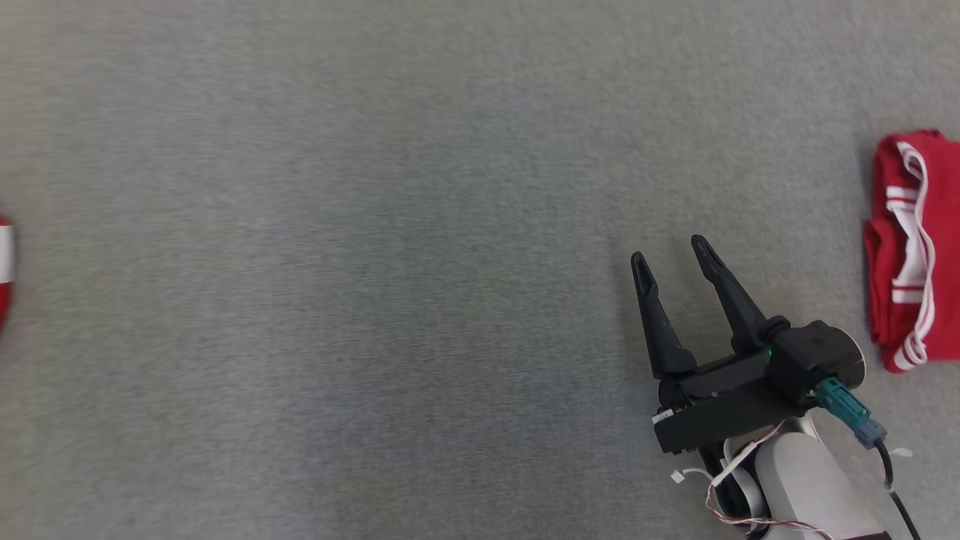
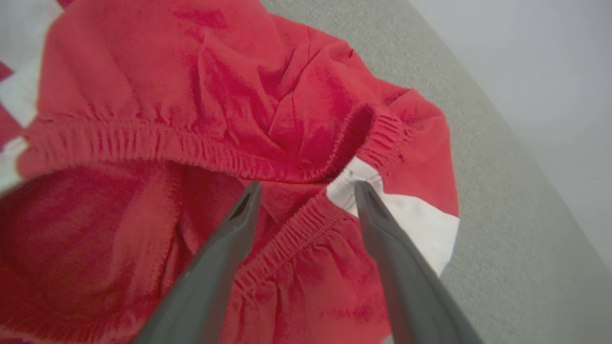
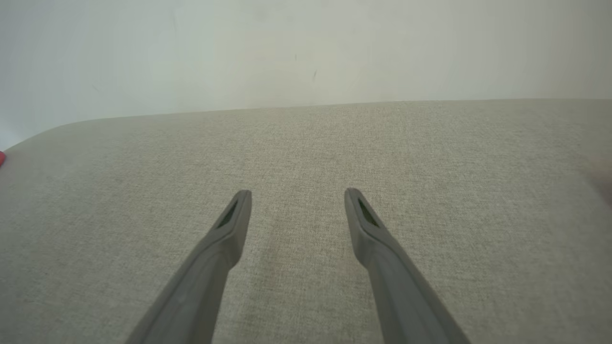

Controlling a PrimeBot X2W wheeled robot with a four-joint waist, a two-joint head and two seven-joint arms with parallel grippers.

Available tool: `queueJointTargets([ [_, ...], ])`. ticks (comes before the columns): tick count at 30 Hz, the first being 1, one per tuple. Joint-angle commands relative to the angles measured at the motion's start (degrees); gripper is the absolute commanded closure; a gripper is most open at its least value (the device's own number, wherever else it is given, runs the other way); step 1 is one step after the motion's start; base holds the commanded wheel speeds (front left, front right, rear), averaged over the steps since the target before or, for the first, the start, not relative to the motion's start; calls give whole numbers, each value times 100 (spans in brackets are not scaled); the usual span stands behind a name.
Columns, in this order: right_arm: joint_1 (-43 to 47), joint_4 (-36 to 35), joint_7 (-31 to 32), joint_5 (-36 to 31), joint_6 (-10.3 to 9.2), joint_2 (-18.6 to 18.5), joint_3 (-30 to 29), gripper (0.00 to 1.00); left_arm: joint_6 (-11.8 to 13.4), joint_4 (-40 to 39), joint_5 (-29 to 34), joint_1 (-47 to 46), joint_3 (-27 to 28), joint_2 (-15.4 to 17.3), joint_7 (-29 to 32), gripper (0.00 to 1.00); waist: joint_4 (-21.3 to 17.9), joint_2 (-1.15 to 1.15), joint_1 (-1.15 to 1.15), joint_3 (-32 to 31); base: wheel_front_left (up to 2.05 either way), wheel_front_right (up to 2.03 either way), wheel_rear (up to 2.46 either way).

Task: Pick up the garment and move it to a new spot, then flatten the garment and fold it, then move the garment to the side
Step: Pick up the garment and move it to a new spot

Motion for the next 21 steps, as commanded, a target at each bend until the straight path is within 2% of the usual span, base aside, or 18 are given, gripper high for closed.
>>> queueJointTargets([
  [1,-72,6,-41,-13,-15,45,-13,0,56,-23,11,53,13,68,75,0,-406,-1,-2,406,0,0,0],
  [12,-215,101,-128,70,-15,90,107,0,397,74,37,207,-11,5,324,0,-555,-1,-2,434,0,0,0],
  [13,-216,120,-124,82,-15,79,108,0,432,86,14,226,-49,-44,380,53,-561,-1,-2,396,0,0,0],
  [14,-206,146,-131,89,-15,65,89,0,428,78,5,242,-88,-81,422,100,-558,-1,-2,344,0,0,0],
  [21,-7,297,-185,143,-15,50,6,0,320,-288,39,291,-103,-48,280,100,-452,-1,-2,-141,0,0,0],
])
